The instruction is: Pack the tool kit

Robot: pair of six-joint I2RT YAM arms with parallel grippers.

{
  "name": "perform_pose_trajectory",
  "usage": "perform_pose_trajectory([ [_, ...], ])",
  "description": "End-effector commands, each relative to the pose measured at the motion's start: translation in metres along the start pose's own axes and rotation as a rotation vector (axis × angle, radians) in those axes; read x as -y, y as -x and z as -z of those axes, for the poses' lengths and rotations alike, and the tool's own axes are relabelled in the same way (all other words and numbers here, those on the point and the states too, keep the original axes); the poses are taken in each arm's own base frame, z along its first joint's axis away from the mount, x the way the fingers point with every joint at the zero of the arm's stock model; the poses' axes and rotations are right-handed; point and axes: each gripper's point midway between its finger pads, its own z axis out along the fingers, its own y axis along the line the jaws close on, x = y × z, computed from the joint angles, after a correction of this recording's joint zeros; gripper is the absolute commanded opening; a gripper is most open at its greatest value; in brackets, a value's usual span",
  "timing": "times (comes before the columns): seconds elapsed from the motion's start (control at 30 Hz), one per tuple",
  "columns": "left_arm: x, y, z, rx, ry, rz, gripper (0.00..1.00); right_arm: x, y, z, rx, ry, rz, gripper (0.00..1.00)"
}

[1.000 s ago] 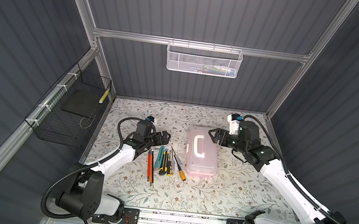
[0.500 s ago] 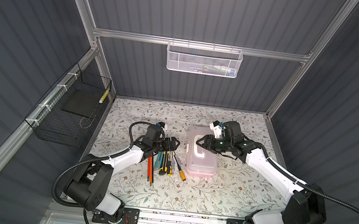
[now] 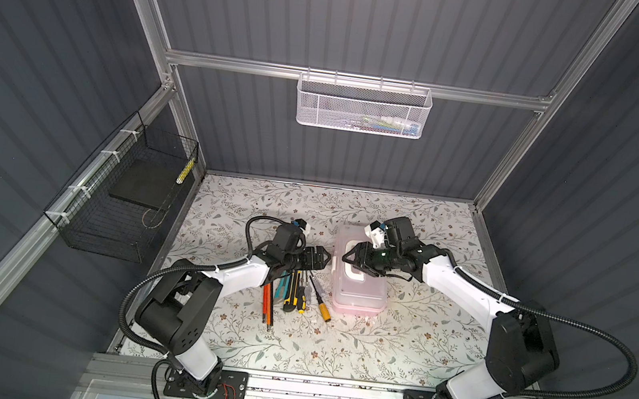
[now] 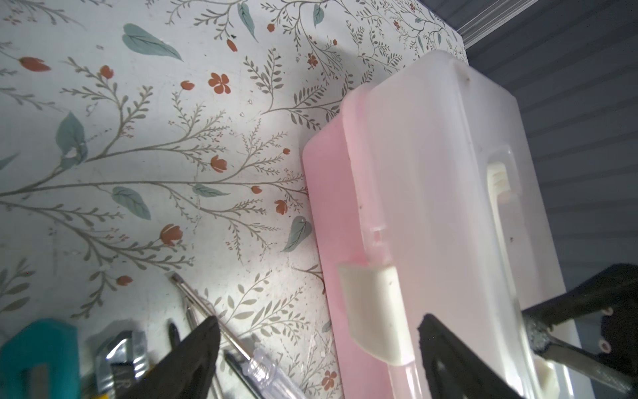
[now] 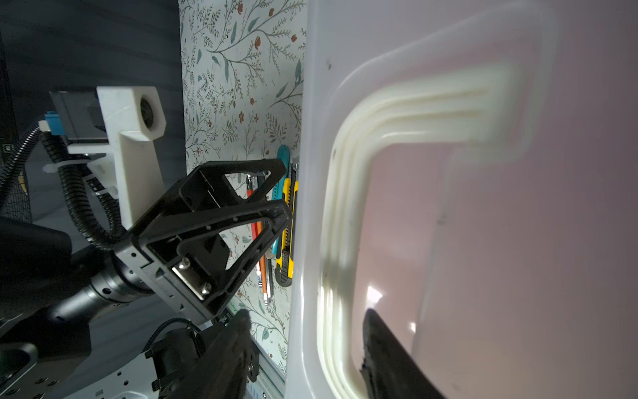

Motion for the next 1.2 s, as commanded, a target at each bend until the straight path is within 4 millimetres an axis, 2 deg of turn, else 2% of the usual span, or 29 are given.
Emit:
perform_pose_trajectory([
  [0.0, 0.018, 0.011, -0.006, 0.017, -0.054, -0.022, 0.91, -0.002, 0.001, -0.004, -0.022, 0.022, -0.026, 0.55],
  [0.3, 0.031, 0.005, -0.030, -0.024, -0.103, -0.040, 0.92, -0.017, -0.003, -0.010, -0.089, 0.231, -0.046, 0.58],
  [0.6, 0.048, -0.004, -0.044, -0.053, -0.130, -0.062, 0.92, -0.019, 0.003, -0.017, -0.091, 0.324, -0.045, 0.56],
  [0.9, 0.051, -0.007, -0.038, -0.039, -0.124, -0.056, 0.92, -0.014, 0.009, -0.026, -0.068, 0.330, -0.069, 0.52],
  [1.03, 0.056, -0.012, -0.033, -0.025, -0.123, -0.049, 0.92, -0.008, 0.015, -0.022, -0.029, 0.312, -0.092, 0.51],
  [1.17, 0.064, -0.020, -0.030, -0.033, -0.142, -0.047, 0.92, -0.001, 0.029, -0.012, 0.023, 0.297, -0.121, 0.51],
])
